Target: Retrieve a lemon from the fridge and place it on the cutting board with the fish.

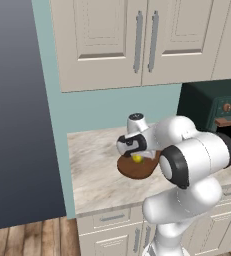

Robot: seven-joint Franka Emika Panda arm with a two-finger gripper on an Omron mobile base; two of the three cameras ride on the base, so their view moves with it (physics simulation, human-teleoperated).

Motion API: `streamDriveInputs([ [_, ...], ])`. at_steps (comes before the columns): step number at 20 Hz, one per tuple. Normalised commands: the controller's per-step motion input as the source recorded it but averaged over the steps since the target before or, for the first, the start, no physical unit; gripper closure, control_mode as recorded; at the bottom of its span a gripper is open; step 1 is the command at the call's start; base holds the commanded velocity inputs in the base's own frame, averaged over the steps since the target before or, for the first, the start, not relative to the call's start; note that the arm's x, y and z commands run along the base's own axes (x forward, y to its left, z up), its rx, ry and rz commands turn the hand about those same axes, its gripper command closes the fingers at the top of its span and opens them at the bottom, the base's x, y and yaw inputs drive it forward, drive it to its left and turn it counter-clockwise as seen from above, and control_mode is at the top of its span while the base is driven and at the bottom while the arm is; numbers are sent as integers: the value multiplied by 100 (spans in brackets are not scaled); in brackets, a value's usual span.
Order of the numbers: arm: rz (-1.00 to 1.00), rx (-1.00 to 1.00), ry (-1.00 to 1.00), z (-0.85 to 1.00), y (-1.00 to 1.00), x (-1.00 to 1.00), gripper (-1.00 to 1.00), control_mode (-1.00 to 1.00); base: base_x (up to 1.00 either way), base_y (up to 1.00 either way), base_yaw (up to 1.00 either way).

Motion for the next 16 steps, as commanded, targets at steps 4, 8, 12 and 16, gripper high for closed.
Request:
streamDriveInputs([
  [4,0,0,0,-6,0,0,100,-100,0,0,0],
  [8,0,0,2,-14,0,0,100,-100,0,0,0],
  [12,0,0,1,-13,0,0,-100,-100,0,0,0],
  [16,0,0,0,-3,0,0,-100,-100,0,0,0],
])
